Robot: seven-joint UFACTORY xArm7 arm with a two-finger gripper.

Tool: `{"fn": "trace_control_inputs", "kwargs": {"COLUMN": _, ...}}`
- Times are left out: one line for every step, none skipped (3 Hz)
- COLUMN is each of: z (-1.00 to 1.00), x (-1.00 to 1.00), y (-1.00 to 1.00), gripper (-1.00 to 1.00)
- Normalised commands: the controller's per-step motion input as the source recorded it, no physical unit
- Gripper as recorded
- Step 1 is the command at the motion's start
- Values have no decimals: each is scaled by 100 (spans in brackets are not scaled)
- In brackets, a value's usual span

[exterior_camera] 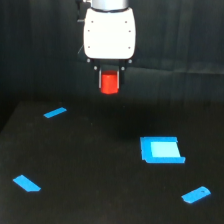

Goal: Pick up the red object from the table

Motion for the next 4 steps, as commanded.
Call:
{"fn": "trace_control_inputs", "kwargs": {"z": 12, "x": 9, "y": 2, "gripper": -100}}
{"fn": "trace_control_inputs", "kwargs": {"z": 12, "x": 4, "y": 4, "gripper": -96}}
{"fn": "trace_control_inputs", "kwargs": {"z": 2, "x": 13, "y": -8, "gripper": -95}}
{"fn": "trace_control_inputs", "kwargs": {"z": 2, "x": 4, "y": -6, "gripper": -91}}
